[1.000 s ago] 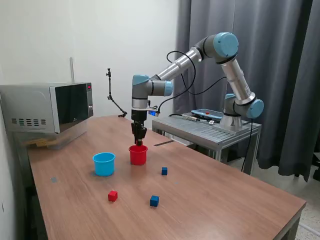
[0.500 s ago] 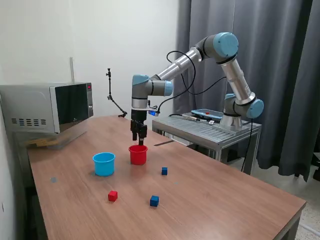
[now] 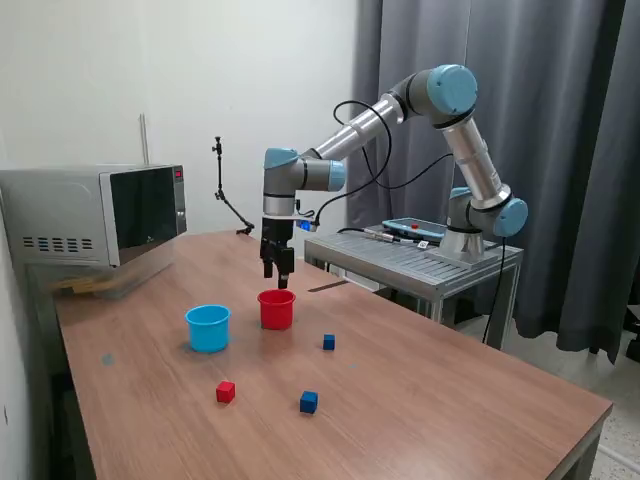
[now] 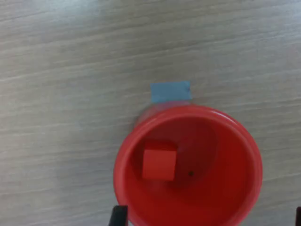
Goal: Place red objects in the red bin, and blue objects in the blue bin.
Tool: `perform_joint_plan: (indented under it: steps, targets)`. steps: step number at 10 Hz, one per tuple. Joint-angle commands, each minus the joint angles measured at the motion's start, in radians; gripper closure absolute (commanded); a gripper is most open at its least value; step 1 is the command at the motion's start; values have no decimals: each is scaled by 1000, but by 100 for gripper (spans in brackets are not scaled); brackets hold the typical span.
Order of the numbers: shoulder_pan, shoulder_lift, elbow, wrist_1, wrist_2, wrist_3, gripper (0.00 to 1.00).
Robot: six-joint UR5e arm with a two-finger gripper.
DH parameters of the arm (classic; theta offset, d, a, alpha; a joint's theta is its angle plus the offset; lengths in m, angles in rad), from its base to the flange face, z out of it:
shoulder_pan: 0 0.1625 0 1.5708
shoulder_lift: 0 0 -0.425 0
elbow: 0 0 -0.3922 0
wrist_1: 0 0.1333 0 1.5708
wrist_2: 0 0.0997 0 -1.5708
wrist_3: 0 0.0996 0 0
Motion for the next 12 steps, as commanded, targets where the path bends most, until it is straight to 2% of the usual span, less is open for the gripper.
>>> perform_joint_plan:
  steps: [1, 4, 12]
  targets:
    - [6, -3, -5, 2, -3, -1, 0]
    - [20, 0, -24, 2, -3, -1, 0]
    - [103, 48, -161, 2, 0, -36, 0]
